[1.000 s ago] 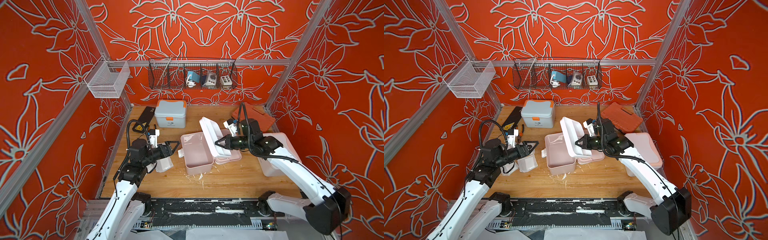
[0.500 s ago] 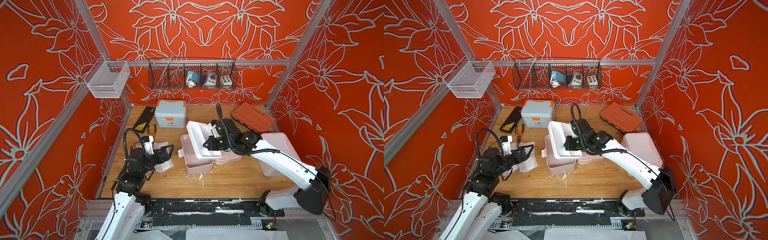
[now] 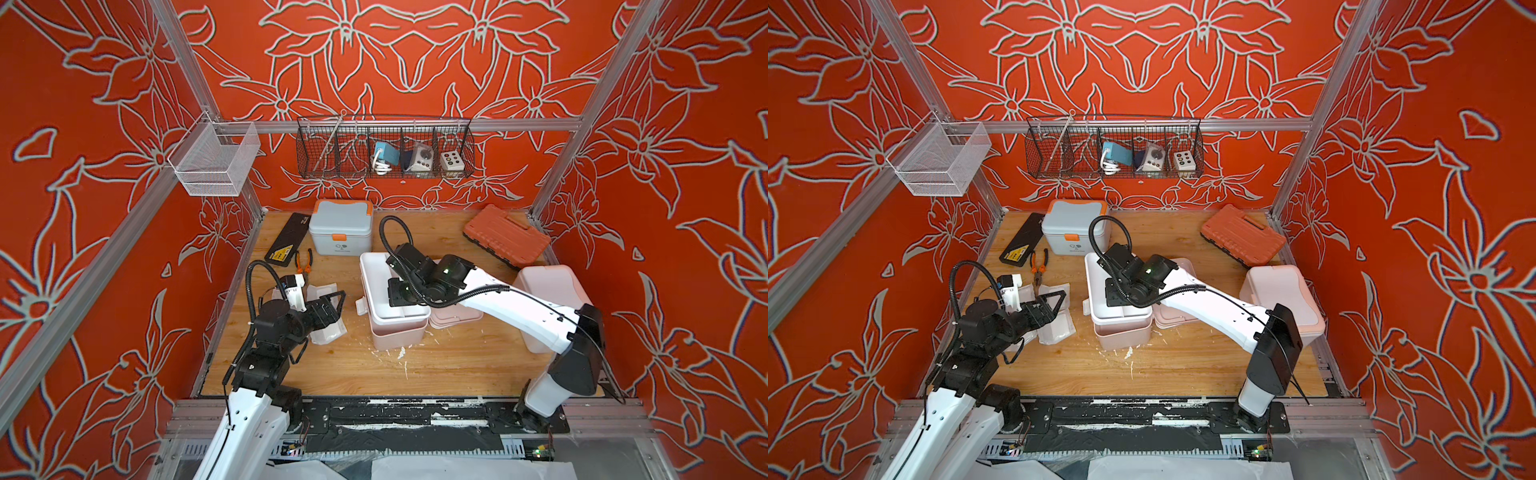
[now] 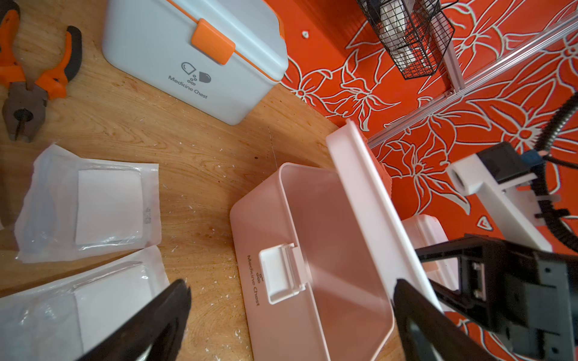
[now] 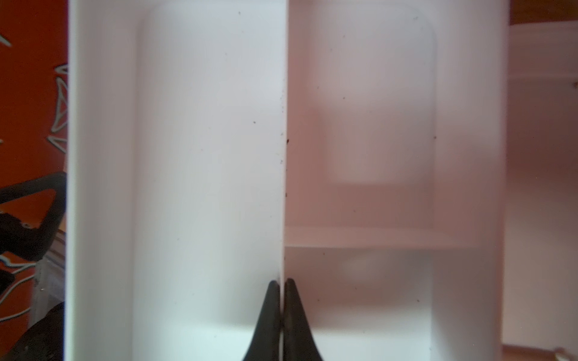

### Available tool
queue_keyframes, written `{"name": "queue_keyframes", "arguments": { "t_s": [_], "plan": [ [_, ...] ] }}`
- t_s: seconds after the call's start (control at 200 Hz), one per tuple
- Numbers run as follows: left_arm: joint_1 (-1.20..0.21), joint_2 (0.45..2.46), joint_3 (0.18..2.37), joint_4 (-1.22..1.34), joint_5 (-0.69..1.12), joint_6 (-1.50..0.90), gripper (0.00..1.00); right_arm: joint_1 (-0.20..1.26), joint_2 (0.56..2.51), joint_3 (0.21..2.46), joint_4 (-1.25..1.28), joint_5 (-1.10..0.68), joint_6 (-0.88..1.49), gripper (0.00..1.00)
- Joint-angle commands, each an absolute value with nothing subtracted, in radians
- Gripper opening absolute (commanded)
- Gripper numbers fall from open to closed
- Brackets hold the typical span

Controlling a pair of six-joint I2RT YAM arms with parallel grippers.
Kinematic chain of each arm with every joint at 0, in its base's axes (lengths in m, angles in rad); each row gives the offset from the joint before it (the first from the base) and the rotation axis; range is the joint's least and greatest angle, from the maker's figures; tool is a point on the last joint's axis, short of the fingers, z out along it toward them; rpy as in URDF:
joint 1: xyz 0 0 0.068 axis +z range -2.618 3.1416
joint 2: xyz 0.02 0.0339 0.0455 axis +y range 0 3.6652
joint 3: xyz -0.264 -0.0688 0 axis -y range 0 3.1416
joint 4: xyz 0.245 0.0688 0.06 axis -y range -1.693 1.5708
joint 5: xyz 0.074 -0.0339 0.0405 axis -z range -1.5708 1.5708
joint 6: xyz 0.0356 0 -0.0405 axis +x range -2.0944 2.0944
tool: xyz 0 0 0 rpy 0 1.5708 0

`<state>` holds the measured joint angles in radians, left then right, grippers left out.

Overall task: Open first aid kits and take out gauze
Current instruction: Place the compartment layer in the first aid kit.

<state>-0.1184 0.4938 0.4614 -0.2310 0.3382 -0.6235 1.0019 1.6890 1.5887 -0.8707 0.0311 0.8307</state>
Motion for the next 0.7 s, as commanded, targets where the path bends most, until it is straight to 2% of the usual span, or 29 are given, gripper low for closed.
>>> {"name": "queue_keyframes", "arguments": {
  "t_s": [0.0,0.696],
  "plan": [
    [-0.117,0.484,0.453,-0.207,0.331,-0.601,0.97,1.024,1.723,1.642,-0.938,0.111,0.853,0.00],
    [-0.117,0.488,0.443,-0.187,0.352,-0.609,0.97,1.058,1.847,1.654,-0.985,0.188,0.870,0.00]
  ]
}}
